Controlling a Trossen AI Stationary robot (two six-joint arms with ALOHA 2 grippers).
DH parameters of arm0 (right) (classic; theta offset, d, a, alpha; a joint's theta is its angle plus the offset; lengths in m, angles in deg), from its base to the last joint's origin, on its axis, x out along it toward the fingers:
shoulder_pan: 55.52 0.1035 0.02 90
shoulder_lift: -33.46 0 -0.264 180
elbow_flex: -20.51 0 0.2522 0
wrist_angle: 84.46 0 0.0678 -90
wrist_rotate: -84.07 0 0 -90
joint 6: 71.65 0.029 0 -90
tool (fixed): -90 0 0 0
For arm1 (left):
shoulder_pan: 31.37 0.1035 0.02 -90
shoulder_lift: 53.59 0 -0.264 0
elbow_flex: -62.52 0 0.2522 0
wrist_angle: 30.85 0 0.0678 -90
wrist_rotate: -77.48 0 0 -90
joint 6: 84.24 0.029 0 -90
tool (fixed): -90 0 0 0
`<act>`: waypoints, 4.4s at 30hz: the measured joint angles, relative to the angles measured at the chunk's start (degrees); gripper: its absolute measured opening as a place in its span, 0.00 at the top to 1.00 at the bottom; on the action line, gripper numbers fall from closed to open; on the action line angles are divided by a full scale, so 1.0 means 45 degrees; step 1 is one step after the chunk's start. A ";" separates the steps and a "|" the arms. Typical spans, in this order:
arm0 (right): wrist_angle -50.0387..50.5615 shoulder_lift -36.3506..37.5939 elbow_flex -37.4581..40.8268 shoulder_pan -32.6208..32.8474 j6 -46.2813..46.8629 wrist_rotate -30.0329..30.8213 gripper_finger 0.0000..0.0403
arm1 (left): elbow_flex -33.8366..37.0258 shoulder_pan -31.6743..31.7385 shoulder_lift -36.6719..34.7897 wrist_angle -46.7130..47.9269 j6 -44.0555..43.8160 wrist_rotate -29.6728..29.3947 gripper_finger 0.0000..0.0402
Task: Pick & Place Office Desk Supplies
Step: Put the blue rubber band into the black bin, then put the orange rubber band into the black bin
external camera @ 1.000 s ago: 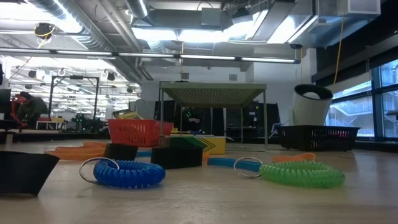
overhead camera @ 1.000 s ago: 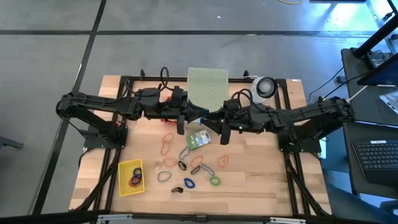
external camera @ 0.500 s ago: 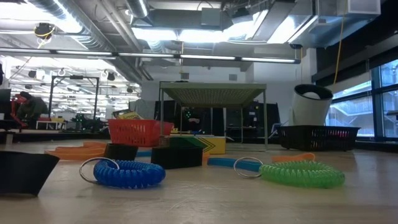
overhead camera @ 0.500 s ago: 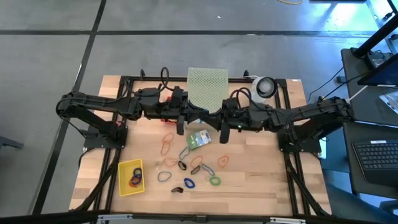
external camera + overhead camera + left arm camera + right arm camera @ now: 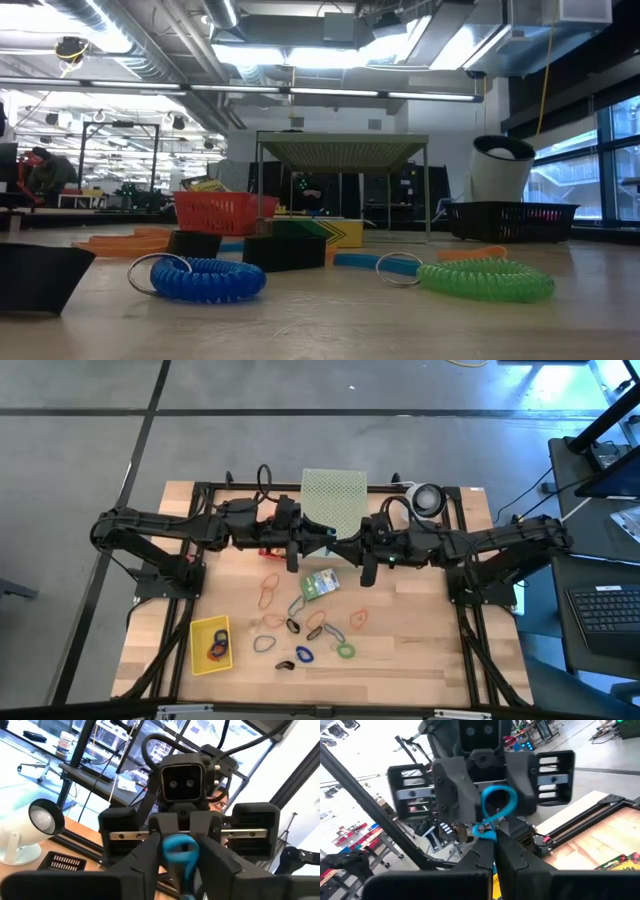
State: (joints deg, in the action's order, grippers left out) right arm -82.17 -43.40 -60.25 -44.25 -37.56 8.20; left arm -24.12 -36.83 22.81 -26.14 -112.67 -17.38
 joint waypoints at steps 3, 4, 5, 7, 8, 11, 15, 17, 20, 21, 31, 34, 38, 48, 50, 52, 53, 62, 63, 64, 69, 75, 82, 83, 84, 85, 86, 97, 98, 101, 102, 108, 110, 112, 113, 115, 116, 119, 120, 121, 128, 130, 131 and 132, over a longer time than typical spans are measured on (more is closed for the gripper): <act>0.0341 0.0162 -0.0002 -0.0093 0.0018 -0.0168 1.00 | 0.0000 0.0189 0.0000 -0.0036 -0.0190 0.0259 0.62; 0.0430 0.0182 -0.0002 -0.0131 0.0031 -0.0223 1.00 | 0.0000 0.0259 0.0000 -0.0047 -0.0262 0.0388 0.60; 0.0482 0.0190 -0.0004 -0.0148 0.0057 -0.0263 1.00 | 0.0000 0.0322 0.0000 -0.0066 -0.0309 0.0529 0.58; 0.0621 0.0195 0.0000 -0.0152 0.0267 -0.0352 1.00 | 0.0000 0.0424 0.0000 -0.0152 -0.0476 0.0894 0.55; 0.0663 0.0206 -0.0001 -0.0152 0.0315 -0.0368 1.00 | 0.0000 0.0491 0.0000 -0.0208 -0.0498 0.1113 0.54; 0.0942 0.0325 -0.0005 -0.0162 0.0324 -0.0385 1.00 | -0.0005 0.0692 -0.0035 -0.0371 -0.0640 0.1838 0.52; 0.2041 0.0892 0.0000 -0.0279 0.0315 -0.0130 1.00 | -0.0024 0.1095 -0.0394 0.0011 -0.0833 0.2875 0.53; 0.3047 0.1366 0.0000 -0.0416 0.0310 0.0093 1.00 | -0.0021 0.1224 -0.0650 0.0620 -0.0762 0.3085 0.54; 0.5323 0.2324 0.0000 -0.0743 0.0581 0.0193 1.00 | -0.0019 0.1240 -0.1152 0.2165 -0.0355 0.3084 0.55; 0.6242 0.2693 0.0000 -0.0859 0.0679 0.0197 1.00 | -0.0019 0.1236 -0.1337 0.2799 -0.0259 0.3055 0.56; 1.4799 0.3993 0.0029 -0.1937 0.1946 -0.1137 1.00 | -0.0005 0.0286 -0.1622 0.7474 0.0874 0.0821 0.59; 1.5545 0.3901 0.0453 -0.2480 0.1663 -0.1377 1.00 | 0.0005 0.0195 -0.1546 0.8278 0.0935 0.0467 0.60; 1.5341 0.3910 0.1648 -0.3329 0.1500 -0.1925 1.00 | 0.0036 0.0018 -0.1452 0.8884 0.0858 0.0070 0.60; 1.3619 0.3906 0.4965 -0.5624 0.0869 -0.3673 1.00 | 0.1335 -0.0625 -0.1452 0.8725 -0.0014 -0.0341 0.60; 1.3294 0.3906 0.5266 -0.6013 0.0801 -0.3772 1.00 | 0.1731 -0.0712 -0.1410 0.8310 -0.0182 -0.0360 0.60; 1.3136 0.3866 0.5422 -0.6365 0.0640 -0.3771 1.00 | 0.2106 -0.0781 -0.1386 0.7824 -0.0374 -0.0352 0.60; 1.3047 0.3808 0.5476 -0.6539 0.0597 -0.3773 1.00 | 0.2232 -0.0806 -0.1384 0.7665 -0.0445 -0.0345 0.60; 1.2863 0.2305 0.5542 -0.7743 -0.0203 -0.4053 1.00 | 0.2973 -0.0878 -0.1336 0.6298 -0.0731 -0.0331 0.60; 1.2819 0.2100 0.5542 -0.7802 -0.0270 -0.4048 1.00 | 0.2973 -0.0878 -0.1333 0.6298 -0.0736 -0.0341 0.60; 1.2819 0.1889 0.5542 -0.7858 -0.0335 -0.4052 1.00 | 0.2976 -0.0878 -0.1326 0.6289 -0.0741 -0.0366 0.60; 1.2727 0.0924 0.5542 -0.8116 -0.0583 -0.4042 1.00 | 0.2982 -0.0878 -0.1326 0.6114 -0.0741 -0.0374 0.60; 1.2657 0.0392 0.5542 -0.8152 -0.0734 -0.3526 1.00 | 0.2982 -0.0878 -0.1326 0.6031 -0.0744 -0.0705 0.60; 1.2445 0.0350 0.5542 -0.8152 -0.1007 -0.3430 0.89 | 0.2982 -0.0878 -0.1326 0.6036 -0.0741 -0.0709 0.60; 1.2445 0.0350 0.5542 -0.8152 -0.1015 -0.3435 0.87 | 0.2982 -0.0878 -0.1326 0.6040 -0.0741 -0.0705 0.60; 1.2440 0.0350 0.5542 -0.8152 -0.1048 -0.3438 0.84 | 0.2982 -0.0878 -0.1326 0.6045 -0.0742 -0.0709 0.60; 1.2445 0.0350 0.5542 -0.8152 -0.1106 -0.3440 0.81 | 0.2982 -0.0878 -0.1326 0.6045 -0.0741 -0.0709 0.60; 1.2445 0.0350 0.5542 -0.8152 -0.1140 -0.3441 0.78 | 0.2982 -0.0878 -0.1326 0.6045 -0.0741 -0.0707 0.60; 1.2425 0.0355 0.5542 -0.8152 -0.1342 -0.3528 0.51 | 0.2982 -0.0878 -0.1326 0.6050 -0.0741 -0.0692 0.60; 1.2475 0.0359 0.5542 -0.8152 -0.1347 -0.3429 0.51 | 0.2982 -0.0878 -0.1331 0.6050 -0.0741 -0.0690 0.60; 1.2929 0.0511 0.5407 -0.8152 -0.1352 -0.2794 0.51 | 0.2982 -0.0878 -0.1331 0.6050 -0.0741 -0.0690 0.60; 1.3053 0.0581 0.5289 -0.8154 -0.1352 -0.2605 0.51 | 0.2982 -0.0878 -0.1331 0.6050 -0.0746 -0.0685 0.60; 1.4526 0.0768 0.4338 -0.8157 -0.2069 -0.1584 0.56 | 0.2982 -0.0878 -0.1331 0.6055 -0.0780 -0.0673 0.60; 1.4994 0.0768 0.4173 -0.8153 -0.2372 -0.1565 0.57 | 0.2982 -0.0878 -0.1331 0.6055 -0.0775 -0.0671 0.60; 1.5152 0.0768 0.4148 -0.8152 -0.2438 -0.1585 0.59 | 0.2982 -0.0878 -0.1331 0.6055 -0.0748 -0.0671 0.60; 1.5191 0.0768 0.4148 -0.8152 -0.2439 -0.1652 0.59 | 0.2982 -0.0878 -0.1331 0.6055 -0.0745 -0.0670 0.60; 1.5204 0.0768 0.4148 -0.8152 -0.2429 -0.1783 0.60 | 0.2977 -0.0878 -0.1331 0.6055 -0.0741 -0.0666 0.60; 1.5158 0.0768 0.4148 -0.8152 -0.2429 -0.1905 0.61 | 0.2977 -0.0878 -0.1331 0.6055 -0.0743 -0.0666 0.60; 1.5002 0.0806 0.4148 -0.8025 -0.2343 -0.2351 0.61 | 0.2977 -0.0878 -0.1331 0.6055 -0.0745 -0.0661 0.60; 1.4969 0.0878 0.4148 -0.7923 -0.2348 -0.2468 0.61 | 0.2977 -0.0878 -0.1331 0.6055 -0.0749 -0.0661 0.60; 1.4904 0.0973 0.4148 -0.7780 -0.2348 -0.2562 0.61 | 0.2977 -0.0878 -0.1331 0.6055 -0.0777 -0.0661 0.60; 1.4741 0.2054 0.3770 -0.6516 -0.2286 -0.2721 0.61 | 0.2973 -0.0878 -0.1331 0.6055 -0.0790 -0.0661 0.60; 1.4720 0.2363 0.3435 -0.6106 -0.2200 -0.2855 0.61 | 0.2973 -0.0878 -0.1331 0.6055 -0.0790 -0.0661 0.60; 1.4713 0.2517 0.3249 -0.5885 -0.2235 -0.2997 0.61 | 0.2973 -0.0878 -0.1331 0.6055 -0.0790 -0.0661 0.60; 1.4715 0.2654 0.3071 -0.5570 -0.2285 -0.3122 0.61 | 0.2973 -0.0873 -0.1331 0.6055 -0.0790 -0.0661 0.60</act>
State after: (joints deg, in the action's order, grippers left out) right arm -15.95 -31.46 -46.43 -69.31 -47.84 -5.85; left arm -10.75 -40.76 16.82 1.11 -116.22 -20.35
